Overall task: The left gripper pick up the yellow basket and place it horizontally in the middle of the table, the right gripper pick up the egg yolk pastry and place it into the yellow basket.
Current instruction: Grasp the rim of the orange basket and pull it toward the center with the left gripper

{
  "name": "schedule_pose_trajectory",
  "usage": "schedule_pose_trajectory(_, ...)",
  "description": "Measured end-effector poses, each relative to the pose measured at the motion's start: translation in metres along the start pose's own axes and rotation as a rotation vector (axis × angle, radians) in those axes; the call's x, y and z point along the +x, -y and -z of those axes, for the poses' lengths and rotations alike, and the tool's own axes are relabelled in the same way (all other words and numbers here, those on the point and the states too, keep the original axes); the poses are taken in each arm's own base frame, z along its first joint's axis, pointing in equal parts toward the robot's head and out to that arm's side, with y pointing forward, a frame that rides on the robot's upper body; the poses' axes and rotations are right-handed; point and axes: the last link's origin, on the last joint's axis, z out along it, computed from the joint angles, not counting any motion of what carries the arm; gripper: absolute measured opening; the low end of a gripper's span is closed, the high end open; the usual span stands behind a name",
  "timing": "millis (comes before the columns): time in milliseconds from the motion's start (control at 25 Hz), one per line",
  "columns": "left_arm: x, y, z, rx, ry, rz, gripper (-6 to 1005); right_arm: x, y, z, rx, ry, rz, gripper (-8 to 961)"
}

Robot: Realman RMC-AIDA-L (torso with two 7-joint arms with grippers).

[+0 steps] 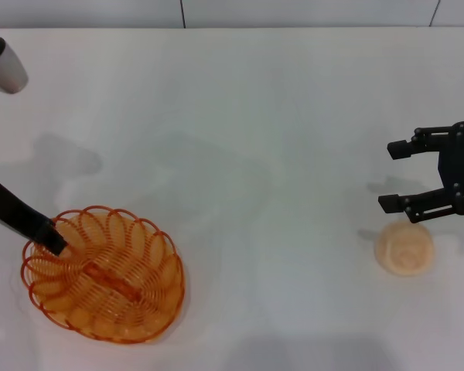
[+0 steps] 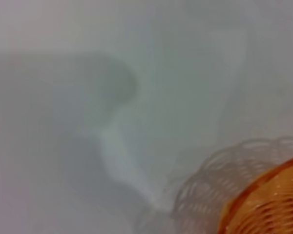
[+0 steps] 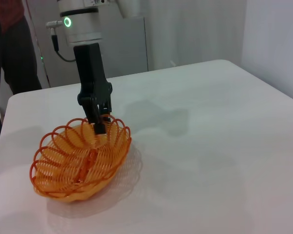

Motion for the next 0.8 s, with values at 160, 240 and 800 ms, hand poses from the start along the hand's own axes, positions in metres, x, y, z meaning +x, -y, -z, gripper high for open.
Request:
schedule_pose_trajectory(160, 0.0014, 0.0041, 0.0026, 0.015, -0.014, 0.008, 311, -0.0011, 0.0, 0.0, 0.001, 0.001, 0.005, 838)
schedule_pose_trajectory(240, 0.0018, 0.0048, 0.0024, 0.019, -0.018, 0.009, 231, -0.0013, 0.0, -0.0001, 0.001, 0.001, 0.005, 838)
schedule_pose_trajectory(800, 0.003, 0.0069, 0.004, 0.04, -0.043, 0.009, 100, -0.0032, -0.0019, 0.0006, -0.012, 0.011, 0.009, 839)
